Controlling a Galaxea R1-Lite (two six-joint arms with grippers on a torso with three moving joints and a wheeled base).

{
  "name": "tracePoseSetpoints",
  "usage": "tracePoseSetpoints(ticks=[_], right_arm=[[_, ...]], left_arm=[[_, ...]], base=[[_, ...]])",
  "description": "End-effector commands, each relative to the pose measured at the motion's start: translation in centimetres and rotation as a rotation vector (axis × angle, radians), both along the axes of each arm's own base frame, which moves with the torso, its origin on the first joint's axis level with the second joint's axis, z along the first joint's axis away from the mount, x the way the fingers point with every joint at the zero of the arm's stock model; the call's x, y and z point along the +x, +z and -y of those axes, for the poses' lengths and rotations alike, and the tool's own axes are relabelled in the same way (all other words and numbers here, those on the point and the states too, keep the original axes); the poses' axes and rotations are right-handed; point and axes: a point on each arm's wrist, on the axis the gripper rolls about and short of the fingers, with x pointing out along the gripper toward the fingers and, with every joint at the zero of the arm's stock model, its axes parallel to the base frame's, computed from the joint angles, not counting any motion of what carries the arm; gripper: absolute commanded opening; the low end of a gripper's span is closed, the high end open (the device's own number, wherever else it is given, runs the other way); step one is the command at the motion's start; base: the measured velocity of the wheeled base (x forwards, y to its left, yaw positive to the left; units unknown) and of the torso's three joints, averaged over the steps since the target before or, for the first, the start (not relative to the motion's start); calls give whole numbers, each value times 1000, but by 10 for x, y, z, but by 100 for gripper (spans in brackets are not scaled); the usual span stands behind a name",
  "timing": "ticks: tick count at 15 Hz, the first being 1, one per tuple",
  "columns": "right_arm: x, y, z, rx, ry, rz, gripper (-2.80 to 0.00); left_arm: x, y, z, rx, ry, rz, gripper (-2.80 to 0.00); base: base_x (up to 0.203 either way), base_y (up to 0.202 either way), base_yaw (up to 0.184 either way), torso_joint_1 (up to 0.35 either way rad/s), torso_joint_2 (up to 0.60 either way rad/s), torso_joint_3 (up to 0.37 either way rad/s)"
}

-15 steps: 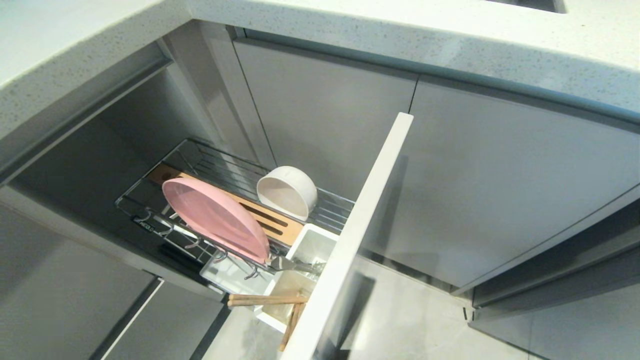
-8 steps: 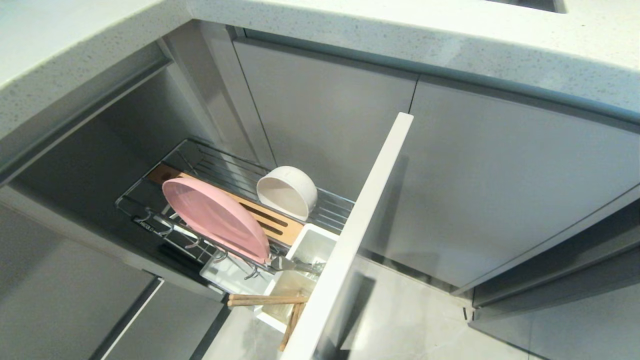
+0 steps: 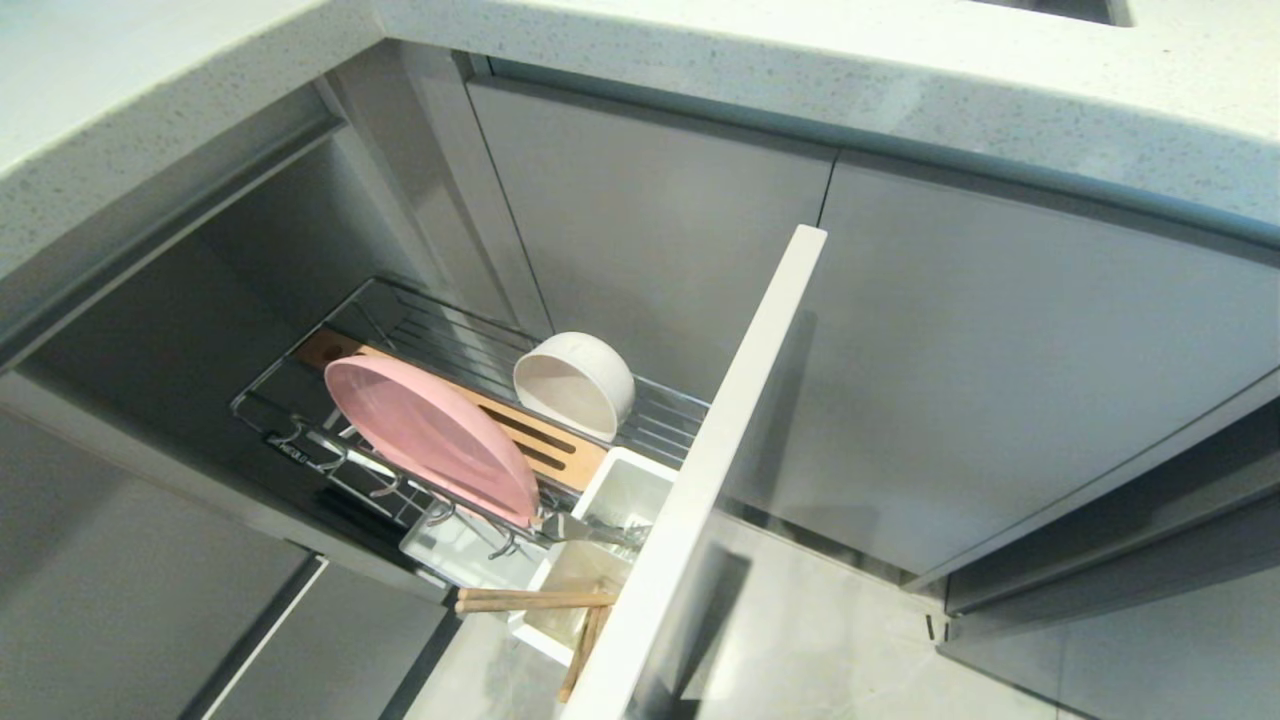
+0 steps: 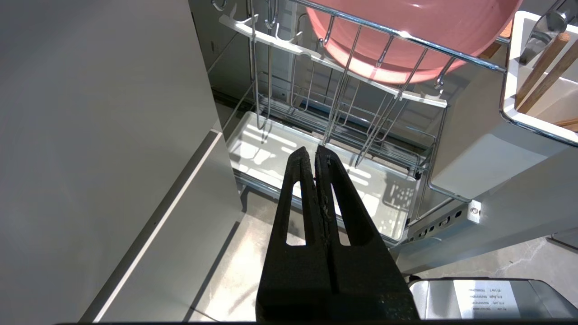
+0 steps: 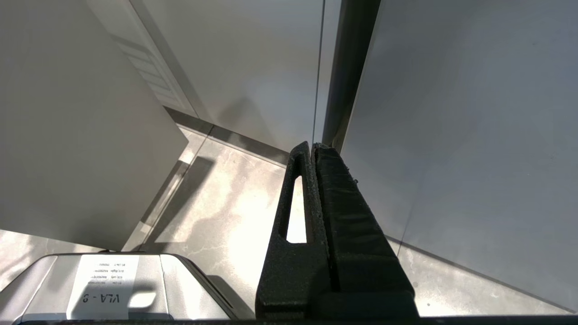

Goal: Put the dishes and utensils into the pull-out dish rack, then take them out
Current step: Take the plate out of the cupboard

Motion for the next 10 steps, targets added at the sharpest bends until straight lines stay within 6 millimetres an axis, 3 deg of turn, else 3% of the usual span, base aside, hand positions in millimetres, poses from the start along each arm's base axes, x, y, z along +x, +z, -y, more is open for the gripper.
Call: tracePoseSetpoints(ticks=[1, 10], right_arm=[[0, 0, 0, 0, 1, -2, -280], [0, 0, 0, 0, 1, -2, -280]], left_arm=[[2, -6, 0, 0, 0, -22, -280], [2, -6, 0, 0, 0, -22, -280]], base=[[0, 0, 0, 0, 0, 0], [0, 0, 0, 0, 0, 0]])
